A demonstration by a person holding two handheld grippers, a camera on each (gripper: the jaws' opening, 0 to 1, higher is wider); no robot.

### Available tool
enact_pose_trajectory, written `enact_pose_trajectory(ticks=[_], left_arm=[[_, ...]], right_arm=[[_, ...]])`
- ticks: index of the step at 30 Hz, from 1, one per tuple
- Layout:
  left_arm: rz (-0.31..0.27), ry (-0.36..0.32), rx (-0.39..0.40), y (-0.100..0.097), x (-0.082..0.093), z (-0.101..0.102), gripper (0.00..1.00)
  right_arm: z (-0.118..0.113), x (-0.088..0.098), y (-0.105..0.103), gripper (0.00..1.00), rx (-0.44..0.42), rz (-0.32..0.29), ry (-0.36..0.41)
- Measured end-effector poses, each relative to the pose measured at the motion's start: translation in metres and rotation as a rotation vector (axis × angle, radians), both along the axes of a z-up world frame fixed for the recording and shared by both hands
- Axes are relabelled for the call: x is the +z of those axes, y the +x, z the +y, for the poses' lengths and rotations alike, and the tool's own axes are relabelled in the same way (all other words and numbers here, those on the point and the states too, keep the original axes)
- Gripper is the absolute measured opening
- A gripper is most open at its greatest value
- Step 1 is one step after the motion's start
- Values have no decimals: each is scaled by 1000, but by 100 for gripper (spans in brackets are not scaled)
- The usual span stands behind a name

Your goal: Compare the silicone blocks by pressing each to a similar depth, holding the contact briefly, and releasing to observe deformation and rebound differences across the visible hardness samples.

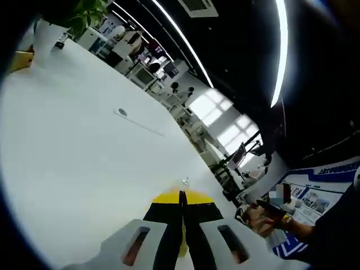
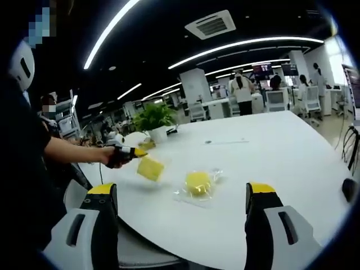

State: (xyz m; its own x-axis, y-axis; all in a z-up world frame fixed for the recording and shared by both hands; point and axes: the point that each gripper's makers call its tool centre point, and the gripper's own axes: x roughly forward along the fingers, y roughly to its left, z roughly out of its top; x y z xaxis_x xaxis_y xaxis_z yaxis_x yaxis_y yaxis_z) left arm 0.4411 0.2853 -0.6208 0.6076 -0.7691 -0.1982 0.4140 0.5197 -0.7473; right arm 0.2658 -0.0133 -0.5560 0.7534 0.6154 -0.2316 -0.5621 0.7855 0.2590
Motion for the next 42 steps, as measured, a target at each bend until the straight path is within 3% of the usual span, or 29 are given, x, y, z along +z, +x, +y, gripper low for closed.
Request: enact_pose_trajectory(ticks=[5,16,18,21,26,28,30,31,33,35,39,42], left_arm=[[28,39,42,20,-17,18,0],[67,99,15,27,-46,14,0],[54,153,11,30,-55,19,0],[86,191,16,32,-67,24,0],[86,244,-22,30,-74,19,0],[81,308,-32,29,-79,22,1],[-23,402,-32,36,-74,30,7],[-56,410,5,40,-68,36,9],[-9,340,50,41,-62,42,12],[-63,351,104,47,-50,55,14],[-88,314,154,45,-27,65,22],[-197,418,164,42,-13,71,27]], right_arm=[[-2,-4,-3,87,-18,20,1],[-1,-8,-1,86,-32,49,19],[-3,-8,0,86,-35,53,21],[-5,-9,1,86,-37,55,21],[-6,-12,1,86,-50,65,30],[-7,-12,3,86,-58,59,33],[-7,-10,4,85,-61,52,39],[-7,-9,4,85,-63,51,42],[-8,-9,5,83,-69,49,36],[-13,-7,7,78,-82,21,14],[-14,-5,13,80,-96,11,44],[-10,-6,13,79,-82,10,31]])
